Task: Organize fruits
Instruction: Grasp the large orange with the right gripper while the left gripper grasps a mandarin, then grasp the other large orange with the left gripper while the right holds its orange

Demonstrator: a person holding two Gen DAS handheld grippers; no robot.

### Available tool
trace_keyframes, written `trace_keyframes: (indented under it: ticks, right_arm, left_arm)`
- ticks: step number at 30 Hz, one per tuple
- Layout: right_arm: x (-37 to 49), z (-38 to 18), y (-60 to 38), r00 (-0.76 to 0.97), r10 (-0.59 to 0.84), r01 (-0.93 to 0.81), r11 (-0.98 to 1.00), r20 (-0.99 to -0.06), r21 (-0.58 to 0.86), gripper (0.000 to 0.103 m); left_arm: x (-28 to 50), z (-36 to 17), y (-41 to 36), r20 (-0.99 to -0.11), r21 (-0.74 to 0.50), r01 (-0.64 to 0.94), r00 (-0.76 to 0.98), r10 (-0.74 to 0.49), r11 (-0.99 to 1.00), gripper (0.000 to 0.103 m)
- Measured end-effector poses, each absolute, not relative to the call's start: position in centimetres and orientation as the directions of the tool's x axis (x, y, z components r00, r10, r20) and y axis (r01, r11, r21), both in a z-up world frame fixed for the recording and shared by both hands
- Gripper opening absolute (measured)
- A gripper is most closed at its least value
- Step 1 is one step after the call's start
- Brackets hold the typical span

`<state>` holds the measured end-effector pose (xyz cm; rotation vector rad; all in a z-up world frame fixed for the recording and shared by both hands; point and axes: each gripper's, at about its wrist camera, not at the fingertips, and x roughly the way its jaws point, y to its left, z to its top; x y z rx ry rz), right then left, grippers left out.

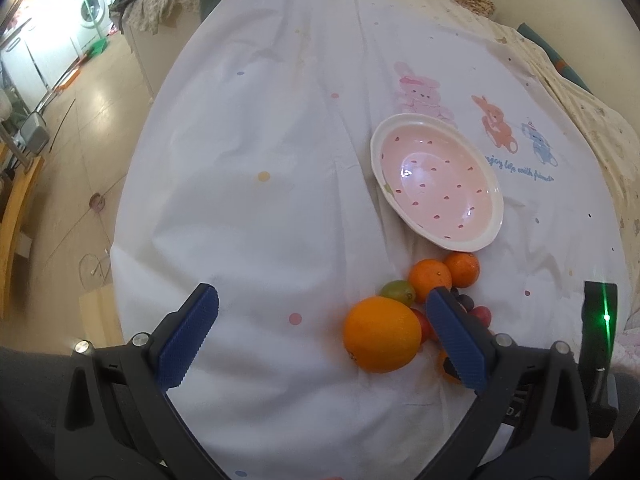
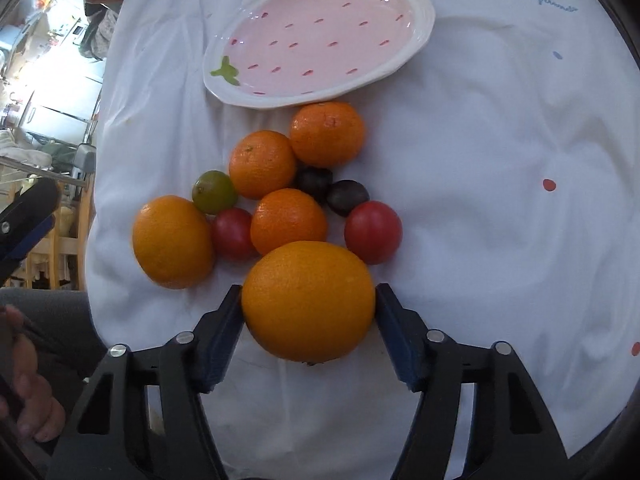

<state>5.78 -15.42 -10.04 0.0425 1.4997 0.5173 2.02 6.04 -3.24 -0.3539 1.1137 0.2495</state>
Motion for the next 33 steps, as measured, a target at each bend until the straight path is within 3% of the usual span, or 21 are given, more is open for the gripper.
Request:
trace_keyframes:
  ticks: [15, 19, 24, 28, 33]
  right_arm:
    - [5.5, -4.7, -21.0, 0.089, 0.448, -0.284, 0.868, -0.889, 0.409, 0.065]
    - [5.5, -5.9, -23.1, 0.104, 0.471, -0.191, 0.874, -0.876, 0.447, 0.065]
    - [5.7, -5.9, -22.6, 0.123, 0.472, -0.182, 0.876, -0.873, 0.447, 0.065]
    - [6.0, -5.6, -22.4, 0.133, 0.472, -0.192, 0.875, -0.871, 0.445, 0.065]
    - [5.8, -4.8, -22.5, 0.161, 0.476, -0.213, 0.872, -0.864, 0.441, 0.065]
  left_arm:
    - [2.2, -5.0, 3.8, -0.934, -0.126, -0.295, 0.357, -0.013, 0.947, 0.102]
    - [2.5, -6.1, 1.4, -0.954, -0.074, -0.180, 0.300, -0.017, 0.981, 0.102]
    - [3.2, -6.8, -1.1, -0.987, -0.103, 0.024, 0.125, -0.105, 0.994, 0.102]
    - [4.2, -5.8, -2.6, -0.990, 0.059, 0.235, 0.142, 0.026, 0.970, 0.102]
    - [4.9, -7.3, -3.8, -0.995, 0.084, 0.388, 0.077, 0.059, 0.918, 0.102]
